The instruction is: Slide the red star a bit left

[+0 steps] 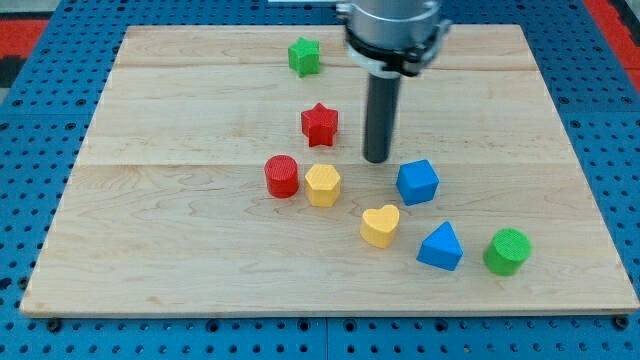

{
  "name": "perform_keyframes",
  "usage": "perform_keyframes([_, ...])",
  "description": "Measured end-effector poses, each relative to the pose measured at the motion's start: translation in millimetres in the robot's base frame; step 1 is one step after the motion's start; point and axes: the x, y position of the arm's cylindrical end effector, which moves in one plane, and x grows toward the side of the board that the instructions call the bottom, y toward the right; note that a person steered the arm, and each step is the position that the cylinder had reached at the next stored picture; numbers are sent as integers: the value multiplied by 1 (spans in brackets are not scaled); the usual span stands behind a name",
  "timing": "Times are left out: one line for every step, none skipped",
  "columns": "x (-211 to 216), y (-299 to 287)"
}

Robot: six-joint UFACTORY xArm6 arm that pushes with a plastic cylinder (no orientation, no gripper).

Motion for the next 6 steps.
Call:
perform_keyframes([47, 5])
perform_keyframes([85, 13])
perform_keyframes([64, 15])
perform_keyframes([11, -2])
perform_keyframes([-30, -6])
perform_keyframes([-51, -61])
